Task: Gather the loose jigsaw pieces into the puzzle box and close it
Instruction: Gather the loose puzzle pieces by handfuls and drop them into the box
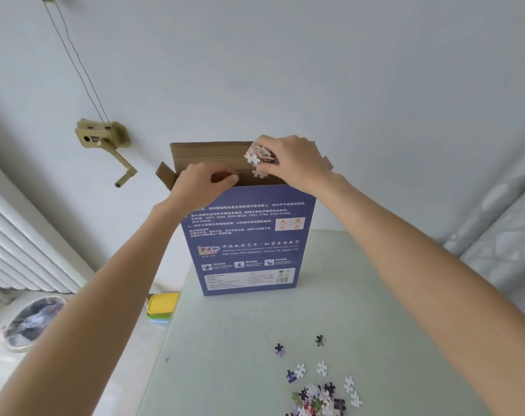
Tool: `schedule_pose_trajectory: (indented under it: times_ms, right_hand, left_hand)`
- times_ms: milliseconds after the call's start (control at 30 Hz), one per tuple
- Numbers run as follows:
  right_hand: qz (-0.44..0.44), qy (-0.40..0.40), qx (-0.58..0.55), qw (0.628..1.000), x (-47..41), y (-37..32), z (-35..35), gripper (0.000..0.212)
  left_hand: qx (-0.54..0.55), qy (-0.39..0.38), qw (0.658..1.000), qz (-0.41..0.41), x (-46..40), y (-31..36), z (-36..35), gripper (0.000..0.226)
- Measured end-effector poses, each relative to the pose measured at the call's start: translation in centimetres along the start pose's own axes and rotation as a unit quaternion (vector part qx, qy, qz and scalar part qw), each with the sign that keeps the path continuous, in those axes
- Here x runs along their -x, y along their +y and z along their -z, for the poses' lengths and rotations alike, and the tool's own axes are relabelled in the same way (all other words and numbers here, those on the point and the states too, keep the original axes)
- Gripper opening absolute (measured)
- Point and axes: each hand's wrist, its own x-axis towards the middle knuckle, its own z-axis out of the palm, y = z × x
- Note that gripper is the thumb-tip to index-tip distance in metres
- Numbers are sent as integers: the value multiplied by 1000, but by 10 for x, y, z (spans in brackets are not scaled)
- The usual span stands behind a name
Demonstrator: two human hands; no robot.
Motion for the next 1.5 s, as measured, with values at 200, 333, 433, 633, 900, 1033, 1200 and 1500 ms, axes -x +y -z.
schedule_pose_trajectory:
  times_ms: [200,333,433,633,900,1033,1200,1500]
  right_hand:
    - [37,-70,67,995,-10,-8,-7,26]
    - [20,-43,45,998,-11,-9,-12,21]
    - [1,-13,10,1000,-3,-6,-15,12]
    - [-38,18,-17,999,12,1,-27,21]
    - [-42,154,-118,980,54,-17,-25,14]
    - [-60,141,-113,982,152,-16,-63,11]
    - [-179,-74,-88,977,271,26,-143,15]
    - [-242,-377,-92,889,345,45,-218,61]
  left_hand:
    - [26,34,998,-53,15,-6,0,4]
    - [2,62,995,-80,19,-5,-1,9]
    - [-22,85,992,-87,22,-3,-4,10]
    - [-83,136,981,-111,33,0,-15,14]
    - [-116,209,963,-126,52,4,-25,24]
    - [-64,245,953,-165,94,17,-67,18]
    - [-21,71,976,-207,151,4,-168,15]
    - [-83,-322,939,90,214,-4,-289,63]
